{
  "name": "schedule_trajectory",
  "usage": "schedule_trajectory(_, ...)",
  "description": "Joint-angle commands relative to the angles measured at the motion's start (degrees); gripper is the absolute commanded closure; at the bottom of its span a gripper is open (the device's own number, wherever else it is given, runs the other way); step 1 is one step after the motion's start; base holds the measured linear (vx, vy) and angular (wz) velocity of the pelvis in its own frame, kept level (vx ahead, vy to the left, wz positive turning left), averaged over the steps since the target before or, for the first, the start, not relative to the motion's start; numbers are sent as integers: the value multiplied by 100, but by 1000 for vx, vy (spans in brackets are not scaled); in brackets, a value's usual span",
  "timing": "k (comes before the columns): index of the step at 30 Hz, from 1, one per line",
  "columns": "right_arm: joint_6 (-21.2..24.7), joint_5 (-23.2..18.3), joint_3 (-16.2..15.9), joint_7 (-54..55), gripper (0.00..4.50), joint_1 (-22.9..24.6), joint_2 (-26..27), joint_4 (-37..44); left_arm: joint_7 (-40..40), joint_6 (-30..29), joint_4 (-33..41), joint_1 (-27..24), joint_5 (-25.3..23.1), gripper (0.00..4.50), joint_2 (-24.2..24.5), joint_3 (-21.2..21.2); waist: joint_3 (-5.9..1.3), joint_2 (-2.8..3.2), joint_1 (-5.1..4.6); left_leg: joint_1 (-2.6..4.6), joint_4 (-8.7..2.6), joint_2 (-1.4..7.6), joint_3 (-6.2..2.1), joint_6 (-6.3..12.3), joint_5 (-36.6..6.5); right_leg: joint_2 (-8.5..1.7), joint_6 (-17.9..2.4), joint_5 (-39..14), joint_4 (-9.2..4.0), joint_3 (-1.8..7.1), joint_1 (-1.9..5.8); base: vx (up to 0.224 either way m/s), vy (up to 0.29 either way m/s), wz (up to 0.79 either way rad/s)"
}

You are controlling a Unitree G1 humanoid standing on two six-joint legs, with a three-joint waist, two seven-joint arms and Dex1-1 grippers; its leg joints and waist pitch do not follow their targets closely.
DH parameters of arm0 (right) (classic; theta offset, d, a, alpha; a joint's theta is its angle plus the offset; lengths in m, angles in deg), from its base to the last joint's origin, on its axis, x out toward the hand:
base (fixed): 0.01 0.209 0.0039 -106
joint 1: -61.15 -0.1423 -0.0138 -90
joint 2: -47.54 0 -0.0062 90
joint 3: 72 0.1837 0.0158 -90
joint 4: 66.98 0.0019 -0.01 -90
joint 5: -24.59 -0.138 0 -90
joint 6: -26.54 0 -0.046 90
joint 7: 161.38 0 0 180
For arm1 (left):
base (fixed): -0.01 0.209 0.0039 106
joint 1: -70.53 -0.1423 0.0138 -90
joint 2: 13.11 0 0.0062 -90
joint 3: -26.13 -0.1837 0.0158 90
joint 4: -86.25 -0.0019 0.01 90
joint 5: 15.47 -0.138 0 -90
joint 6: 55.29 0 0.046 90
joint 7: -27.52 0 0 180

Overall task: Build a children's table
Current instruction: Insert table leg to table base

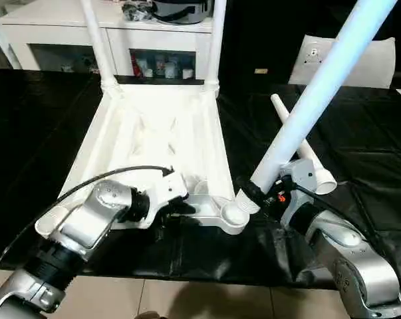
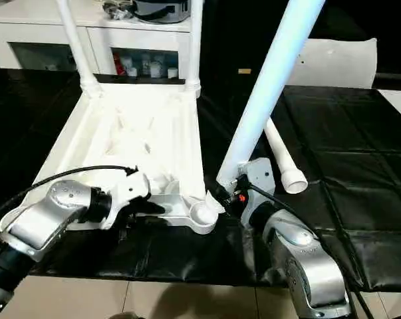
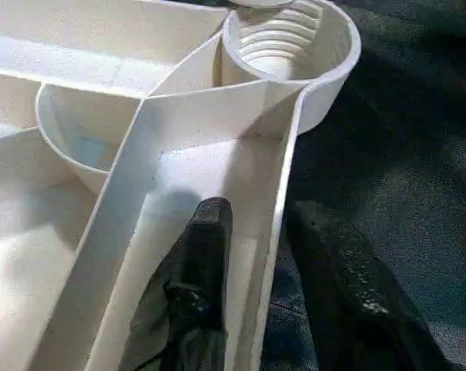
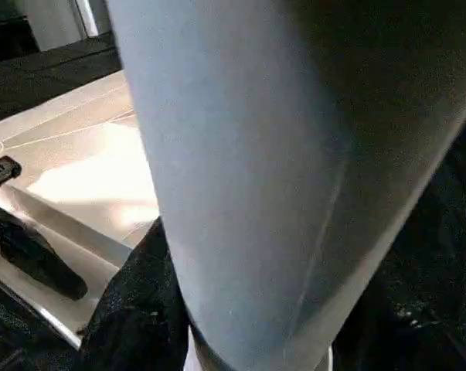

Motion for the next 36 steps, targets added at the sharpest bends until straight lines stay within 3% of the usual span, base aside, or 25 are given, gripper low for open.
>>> schedule_trajectory(1, -29, -31, -28, -37, 259, 1, -37, 95, 53, 80, -71, 117, -101, 341, 1, 6, -282, 62, 12, 57, -457, 355, -144, -41, -1367, -612, -848, -1501, -531, 383, 188, 0, 0, 0)
schedule_trajectory(3, -36, -25, -31, -57, 259, -10, -47, 87, 74, 122, -102, 141, -136, 344, 10, -16, -279, 58, 9, 58, -461, 359, -146, -42, -1399, -616, -843, -1543, -534, 383, 188, 0, 0, 0)
schedule_trajectory(5, -45, -21, -39, -77, 259, -20, -57, 81, 96, 171, -122, 166, -197, 385, 37, -57, -267, 60, 9, 62, -462, 358, -143, -46, -1474, -625, -828, -1679, -556, 386, 182, 0, 0, 0)
schedule_trajectory(13, -36, -48, -56, -112, 259, -74, -62, 54, 192, 281, -184, 206, -349, 420, 59, -113, -266, 37, 14, 58, -467, 360, -145, -42, -1458, -635, -792, -1792, -564, 391, 176, 0, 0, 0)
schedule_trajectory(16, -4, -70, -80, -141, 259, -105, -48, 32, 202, 245, -179, 201, -351, 447, 69, -109, -265, 56, 6, 63, -479, 375, -156, -58, -1505, -628, -819, -1748, -552, 390, 167, 0, 0, 0)
schedule_trajectory(17, 36, -94, -98, -152, 259, -151, -33, 9, 189, 187, -170, 183, -370, 447, 88, -98, -263, 103, -2, 67, -486, 374, -160, -88, -1574, -622, -845, -1693, -557, 386, 165, 0, 0, 0)
schedule_trajectory(19, 96, -135, -101, -172, 259, -255, -19, -30, 82, 93, -170, 144, -397, 450, 97, -47, -279, 81, -30, 47, -485, 363, -165, -78, -1493, -616, -907, -1490, -518, 379, 195, 0, 0, 0)
schedule_trajectory(20, 139, -179, -71, -190, 259, -331, -17, -62, -120, 26, -238, 142, -382, 450, 18, 85, -278, 114, -52, 38, -474, 359, -156, -69, -1443, -614, -945, -1378, -516, 384, 197, 0, 0, 0)
schedule_trajectory(23, 287, -342, 48, -211, 259, -550, 38, -189, -912, -332, -445, 166, -184, 450, -364, 722, -293, 98, -57, 12, -416, 332, -131, 17, -1209, -631, -1024, -1271, -518, 383, 232, 0, 0, 0)
schedule_trajectory(26, 330, -386, 62, -263, 259, -676, 48, -307, -1061, -499, -365, 137, -124, 450, -418, 885, -309, 94, -94, -47, -414, 326, -147, 60, -979, -610, -987, -1110, -492, 362, 270, 0, 0, 0)
schedule_trajectory(28, 306, -448, 95, -299, 259, -801, 97, -441, -985, -512, -224, 72, -111, 450, -384, 859, -317, 78, -127, -50, -393, 316, -134, 112, -885, -595, -986, -993, -488, 365, 256, 0, 0, 0)
schedule_trajectory(30, 106, -393, 50, -367, 259, -919, 79, -636, -792, -434, -87, -10, -80, 450, -341, 749, -335, 64, -131, -49, -373, 314, -116, 175, -675, -573, -1067, -678, -458, 370, 247, 0, 0, 0)
schedule_trajectory(31, -10, -355, 20, -422, 259, -965, 60, -727, -726, -439, -42, -38, -78, 450, -331, 710, -335, 86, -123, -35, -370, 325, -109, 203, -633, -569, -1112, -552, -448, 369, 232, 0, 0, 0)
schedule_trajectory(36, -565, -19, -185, -585, 259, -1130, -61, -1098, -380, -248, 105, -120, -216, 450, -157, 434, -320, 104, -45, 11, -391, 362, -92, 175, -772, -575, -1154, -553, -437, 368, 202, 0, 0, 0)
